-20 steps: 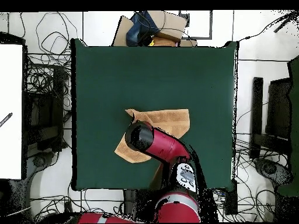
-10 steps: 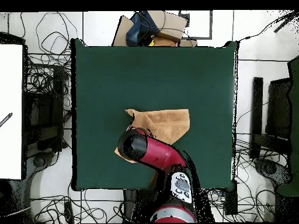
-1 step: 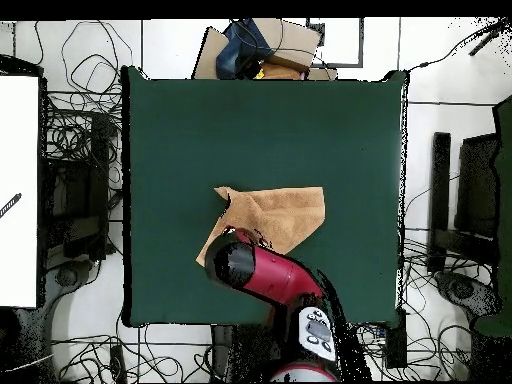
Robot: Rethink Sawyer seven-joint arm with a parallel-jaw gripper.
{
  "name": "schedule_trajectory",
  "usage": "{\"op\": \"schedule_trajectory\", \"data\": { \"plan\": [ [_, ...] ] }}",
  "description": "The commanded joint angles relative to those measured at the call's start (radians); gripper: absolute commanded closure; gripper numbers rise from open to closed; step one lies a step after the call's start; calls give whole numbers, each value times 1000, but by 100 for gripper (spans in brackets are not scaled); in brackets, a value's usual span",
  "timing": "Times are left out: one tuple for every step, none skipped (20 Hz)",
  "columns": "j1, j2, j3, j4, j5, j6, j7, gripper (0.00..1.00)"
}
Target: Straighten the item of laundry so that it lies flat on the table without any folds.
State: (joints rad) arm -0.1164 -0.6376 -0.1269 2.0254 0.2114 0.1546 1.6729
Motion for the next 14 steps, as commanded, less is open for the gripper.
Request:
{"op": "schedule_trajectory", "data": {
  "plan": [
    [-74, 56, 105, 28, -68, -113, 142, 0],
    [-79, 65, 103, 23, -76, -123, 141, 0],
    [-86, 79, 106, 15, -80, -127, 140, 0],
    [-95, 88, 110, 8, -86, -132, 137, 0],
    [-101, 93, 113, 4, -88, -133, 137, 0],
    [-104, 99, 113, -3, -95, -137, 133, 0],
    [-112, 103, 118, -3, -99, -141, 134, 0],
    [-119, 106, 120, -5, -106, -145, 133, 0],
    [-123, 105, 123, -5, -109, -143, 133, 0],
    [-124, 103, 122, -4, -111, -143, 136, 0],
    [-126, 98, 123, 1, -114, -142, 137, 0],
    [-128, 95, 124, 3, -116, -138, 139, 0],
    [-129, 94, 124, 2, -118, -137, 140, 0],
    [-130, 94, 124, 3, -120, -138, 142, 0]
  ]
}}
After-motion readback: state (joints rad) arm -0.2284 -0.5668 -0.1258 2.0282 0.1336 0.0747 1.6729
